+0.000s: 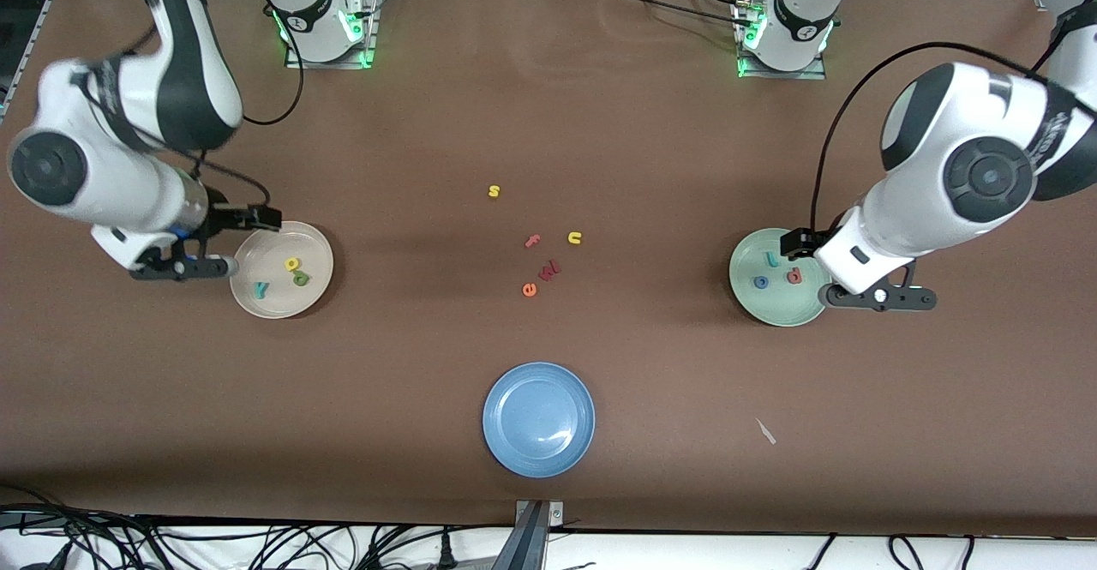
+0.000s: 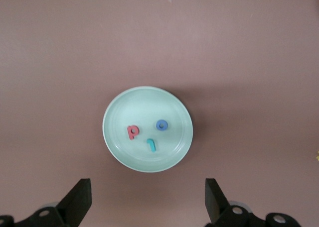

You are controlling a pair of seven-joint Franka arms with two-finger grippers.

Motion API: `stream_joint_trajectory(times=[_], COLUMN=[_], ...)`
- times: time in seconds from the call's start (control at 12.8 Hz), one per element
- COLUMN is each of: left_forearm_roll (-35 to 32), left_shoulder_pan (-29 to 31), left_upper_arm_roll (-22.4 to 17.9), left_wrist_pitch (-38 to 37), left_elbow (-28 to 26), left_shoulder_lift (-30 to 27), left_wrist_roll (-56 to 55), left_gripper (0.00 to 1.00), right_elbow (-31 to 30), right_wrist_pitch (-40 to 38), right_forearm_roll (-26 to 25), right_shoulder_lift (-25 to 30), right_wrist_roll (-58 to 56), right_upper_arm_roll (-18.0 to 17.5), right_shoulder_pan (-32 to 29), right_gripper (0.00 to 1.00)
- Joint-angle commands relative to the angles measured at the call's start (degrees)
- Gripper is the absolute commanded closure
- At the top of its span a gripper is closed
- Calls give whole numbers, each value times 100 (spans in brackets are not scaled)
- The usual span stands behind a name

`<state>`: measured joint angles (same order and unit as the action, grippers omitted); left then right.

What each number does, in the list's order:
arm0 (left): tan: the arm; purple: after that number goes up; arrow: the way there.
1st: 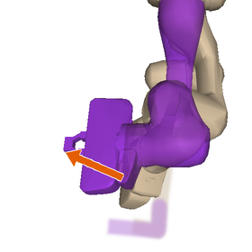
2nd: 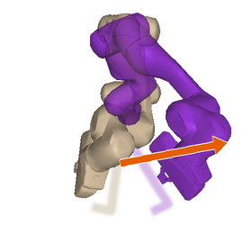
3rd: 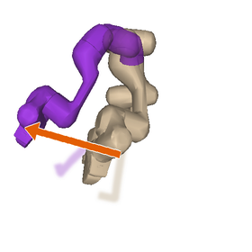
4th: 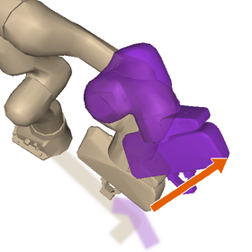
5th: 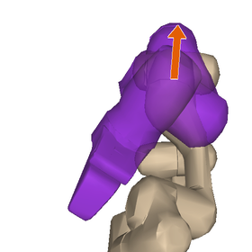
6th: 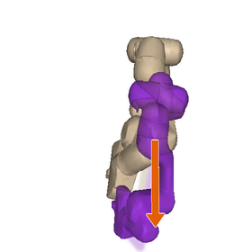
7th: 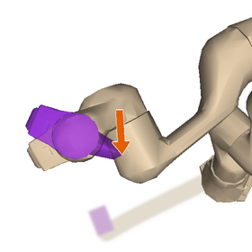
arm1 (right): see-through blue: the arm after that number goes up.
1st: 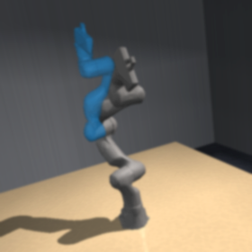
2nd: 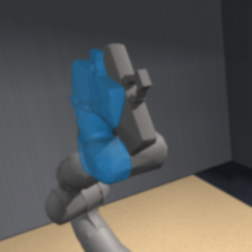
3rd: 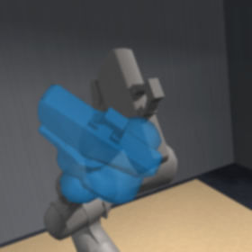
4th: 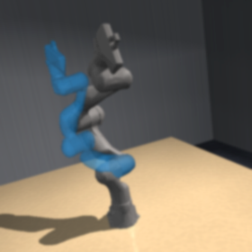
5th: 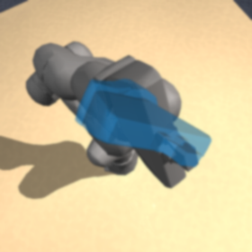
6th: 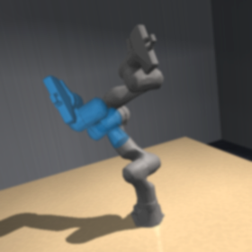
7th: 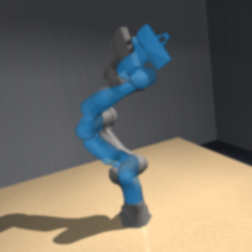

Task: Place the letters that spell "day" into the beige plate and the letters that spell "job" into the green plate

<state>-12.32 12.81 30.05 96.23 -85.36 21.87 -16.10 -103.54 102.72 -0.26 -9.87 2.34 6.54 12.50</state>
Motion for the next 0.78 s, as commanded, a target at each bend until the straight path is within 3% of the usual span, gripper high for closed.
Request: stream_joint_trajectory(times=[0.0, 0.23, 0.31, 0.55, 0.7], left_forearm_roll=[-51, -42, 132, 625, 626], left_shoulder_pan=[47, -40, -154, -926, -1025], left_upper_arm_roll=[45, -199, -445, -1736, -1870], left_wrist_pitch=[-201, -316, -333, -333, -281], left_elbow=[230, 178, 169, 55, -130], left_shoulder_lift=[-252, -691, -762, -1192, -1430], left_wrist_roll=[213, 755, 1019, 1714, 1839], left_gripper=[0, 0, 0, 0, 0], right_elbow=[-325, 70, 350, 660, 799], right_wrist_pitch=[-329, -1032, -1295, -1535, -1657], right_forearm_roll=[-175, -202, -202, -158, -132], right_shoulder_lift=[941, 1259, 1260, 1277, 1260], right_wrist_roll=[-146, -164, -121, 64, 73], right_upper_arm_roll=[-267, -259, -259, -250, -153], right_shoulder_pan=[-283, -397, -397, -616, -643], right_gripper=[0, 0, 0, 0, 0])
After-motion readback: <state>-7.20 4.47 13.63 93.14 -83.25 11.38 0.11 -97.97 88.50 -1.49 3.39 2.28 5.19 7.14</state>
